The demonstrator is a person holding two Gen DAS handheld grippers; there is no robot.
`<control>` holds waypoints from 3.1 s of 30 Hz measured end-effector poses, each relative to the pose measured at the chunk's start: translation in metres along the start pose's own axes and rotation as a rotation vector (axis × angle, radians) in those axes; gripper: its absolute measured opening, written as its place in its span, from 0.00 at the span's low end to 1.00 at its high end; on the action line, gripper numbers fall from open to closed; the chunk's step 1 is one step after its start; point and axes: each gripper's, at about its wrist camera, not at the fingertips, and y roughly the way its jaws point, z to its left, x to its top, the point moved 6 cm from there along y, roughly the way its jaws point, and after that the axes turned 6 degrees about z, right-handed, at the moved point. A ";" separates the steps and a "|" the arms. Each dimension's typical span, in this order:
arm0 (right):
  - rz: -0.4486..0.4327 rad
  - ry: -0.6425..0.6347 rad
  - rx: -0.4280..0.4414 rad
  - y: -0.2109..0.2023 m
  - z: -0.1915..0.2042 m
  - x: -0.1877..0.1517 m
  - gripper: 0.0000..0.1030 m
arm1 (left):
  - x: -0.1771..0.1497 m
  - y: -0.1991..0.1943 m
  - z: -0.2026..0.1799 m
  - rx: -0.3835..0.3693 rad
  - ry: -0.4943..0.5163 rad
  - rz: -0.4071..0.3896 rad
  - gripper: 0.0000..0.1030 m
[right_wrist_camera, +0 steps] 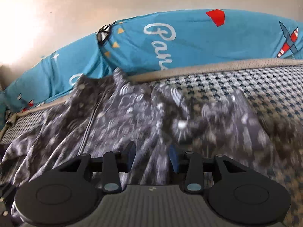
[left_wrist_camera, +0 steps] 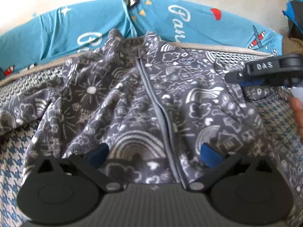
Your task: Fold clothes
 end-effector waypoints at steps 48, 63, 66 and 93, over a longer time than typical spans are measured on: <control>-0.023 -0.020 -0.050 -0.063 -0.014 -0.113 0.42 | -0.088 -0.063 0.019 0.093 -0.154 -0.068 1.00; -0.051 0.171 -0.071 -0.108 -0.044 -0.127 0.43 | -0.106 -0.091 0.013 0.034 -0.200 -0.078 1.00; -0.059 0.174 -0.008 -0.117 -0.040 -0.130 0.43 | -0.107 -0.095 0.009 0.027 -0.206 -0.089 1.00; 0.010 -0.109 -0.030 -0.114 0.028 -0.175 0.37 | -0.123 -0.089 -0.016 0.044 -0.126 -0.040 1.00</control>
